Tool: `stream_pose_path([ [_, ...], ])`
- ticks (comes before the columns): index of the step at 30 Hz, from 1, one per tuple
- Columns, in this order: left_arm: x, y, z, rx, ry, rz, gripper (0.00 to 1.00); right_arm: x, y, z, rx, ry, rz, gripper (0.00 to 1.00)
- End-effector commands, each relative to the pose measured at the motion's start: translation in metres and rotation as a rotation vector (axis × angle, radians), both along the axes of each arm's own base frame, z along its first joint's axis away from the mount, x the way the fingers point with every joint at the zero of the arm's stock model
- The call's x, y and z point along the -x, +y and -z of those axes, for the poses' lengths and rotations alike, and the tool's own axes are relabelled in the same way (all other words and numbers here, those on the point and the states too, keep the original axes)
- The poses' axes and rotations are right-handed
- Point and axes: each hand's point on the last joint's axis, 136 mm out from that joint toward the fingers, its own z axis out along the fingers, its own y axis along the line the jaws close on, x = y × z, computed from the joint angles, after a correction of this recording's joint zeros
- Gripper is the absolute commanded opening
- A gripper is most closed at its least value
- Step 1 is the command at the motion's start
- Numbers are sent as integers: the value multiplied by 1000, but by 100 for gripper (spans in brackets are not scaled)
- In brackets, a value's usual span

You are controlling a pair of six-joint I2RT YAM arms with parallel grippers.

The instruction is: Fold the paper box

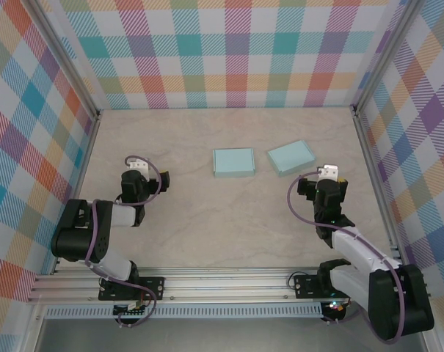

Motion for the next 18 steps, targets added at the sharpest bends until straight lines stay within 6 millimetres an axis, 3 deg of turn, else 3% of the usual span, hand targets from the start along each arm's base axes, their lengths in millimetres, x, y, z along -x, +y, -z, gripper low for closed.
stream_pose_path([
  [1, -3, 0, -1, 19, 2, 3, 100, -4, 1, -3, -17, -41, -17, 100],
  [18, -3, 0, -2, 20, 0, 0, 100, -23, -3, 2, -56, -102, -61, 100],
])
